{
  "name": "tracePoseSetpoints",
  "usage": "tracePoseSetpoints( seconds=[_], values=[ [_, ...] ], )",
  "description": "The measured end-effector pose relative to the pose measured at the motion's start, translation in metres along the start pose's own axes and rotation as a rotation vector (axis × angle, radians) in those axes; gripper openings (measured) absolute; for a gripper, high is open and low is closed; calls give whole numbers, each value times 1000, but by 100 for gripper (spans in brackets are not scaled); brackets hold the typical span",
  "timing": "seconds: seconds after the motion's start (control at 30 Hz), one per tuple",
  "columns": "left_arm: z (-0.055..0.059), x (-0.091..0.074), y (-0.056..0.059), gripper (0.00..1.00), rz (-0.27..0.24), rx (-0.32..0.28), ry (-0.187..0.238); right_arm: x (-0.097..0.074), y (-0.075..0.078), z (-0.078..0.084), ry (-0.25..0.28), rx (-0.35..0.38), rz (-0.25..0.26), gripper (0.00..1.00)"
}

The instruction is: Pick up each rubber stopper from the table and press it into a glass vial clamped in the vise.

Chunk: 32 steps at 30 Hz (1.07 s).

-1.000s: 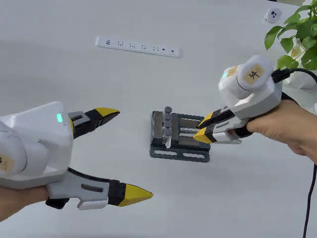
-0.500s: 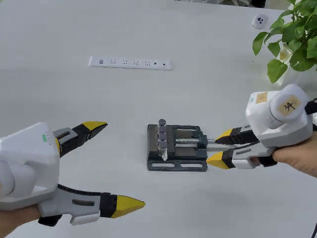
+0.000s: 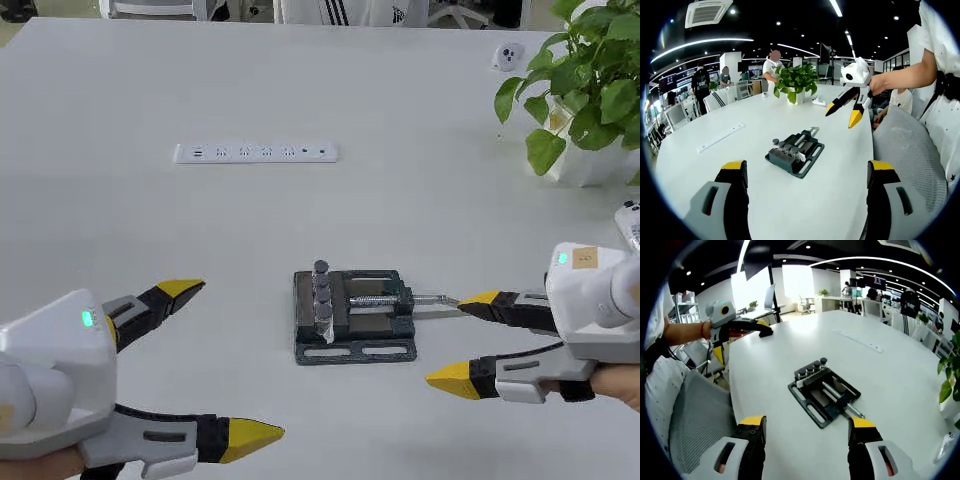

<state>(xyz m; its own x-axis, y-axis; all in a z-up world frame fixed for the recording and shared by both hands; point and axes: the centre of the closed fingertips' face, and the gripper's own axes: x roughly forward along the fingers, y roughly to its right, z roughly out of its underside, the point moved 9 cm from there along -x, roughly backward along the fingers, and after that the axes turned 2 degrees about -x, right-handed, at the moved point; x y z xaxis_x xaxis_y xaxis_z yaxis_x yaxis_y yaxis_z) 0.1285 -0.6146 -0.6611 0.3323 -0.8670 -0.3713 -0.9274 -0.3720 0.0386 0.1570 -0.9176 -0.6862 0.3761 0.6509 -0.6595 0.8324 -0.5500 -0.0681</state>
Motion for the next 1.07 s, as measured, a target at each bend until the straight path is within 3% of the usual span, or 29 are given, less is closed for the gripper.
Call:
tracePoseSetpoints(
  seconds=[0.13, 0.33, 0.7, 1.07],
  values=[
    [3, 4, 0, 99, -5, -1, -5, -3, -3, 9, 73, 5, -1, 75],
    [10, 6, -1, 99, -14, -9, -19, -4, -10, 22, 119, 16, -1, 88],
    [16, 5, 3, 99, -17, -27, -21, -10, -14, 21, 188, 40, 13, 93],
    [21, 6, 5, 99, -10, -29, -28, -9, -16, 21, 204, 36, 8, 93]
  ],
)
